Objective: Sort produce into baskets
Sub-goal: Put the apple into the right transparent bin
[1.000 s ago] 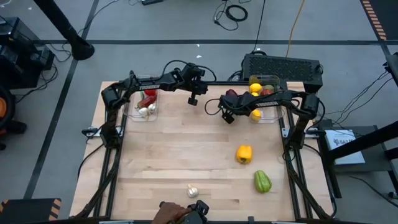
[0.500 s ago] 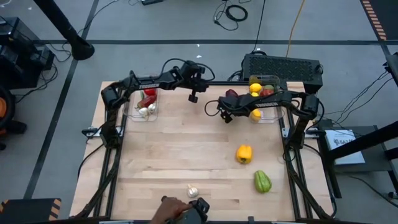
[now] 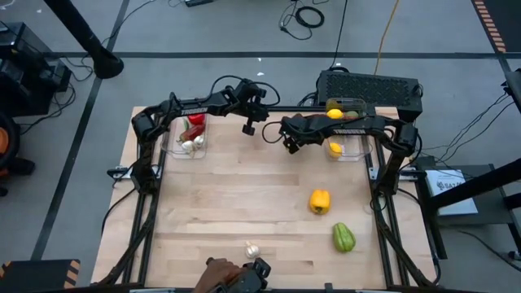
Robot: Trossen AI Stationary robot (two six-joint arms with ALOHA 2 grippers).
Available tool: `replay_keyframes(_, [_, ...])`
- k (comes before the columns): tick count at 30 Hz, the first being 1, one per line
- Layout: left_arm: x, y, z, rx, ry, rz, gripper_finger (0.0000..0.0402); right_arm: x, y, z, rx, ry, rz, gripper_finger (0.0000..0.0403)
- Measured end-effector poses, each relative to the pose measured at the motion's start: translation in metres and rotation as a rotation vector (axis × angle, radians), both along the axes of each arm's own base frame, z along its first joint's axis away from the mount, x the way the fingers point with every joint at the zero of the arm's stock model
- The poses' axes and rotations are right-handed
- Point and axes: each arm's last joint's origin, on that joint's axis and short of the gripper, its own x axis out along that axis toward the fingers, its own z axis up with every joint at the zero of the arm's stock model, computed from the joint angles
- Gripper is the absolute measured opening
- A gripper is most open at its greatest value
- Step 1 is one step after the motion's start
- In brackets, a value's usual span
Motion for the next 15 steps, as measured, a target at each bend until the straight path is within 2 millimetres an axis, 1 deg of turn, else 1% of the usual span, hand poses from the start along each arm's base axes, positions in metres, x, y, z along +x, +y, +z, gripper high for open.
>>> replay_keyframes(3, [0.000, 0.000, 0.000, 0.000, 0.001, 0.001, 0.0002, -0.002, 0.001, -0.002, 0.009, 0.016, -0.006, 0.0157])
replay_keyframes(8, [0.000, 0.000, 0.000, 0.003, 0.002, 0.003, 0.0002, -0.009, 0.002, -0.012, 0.024, 0.042, -0.013, 0.0157])
replay_keyframes(15, [0.000, 0.000, 0.001, 0.007, -0.005, 0.003, 0.0002, -0.009, -0.001, -0.018, 0.004, 0.006, -0.016, 0.0157])
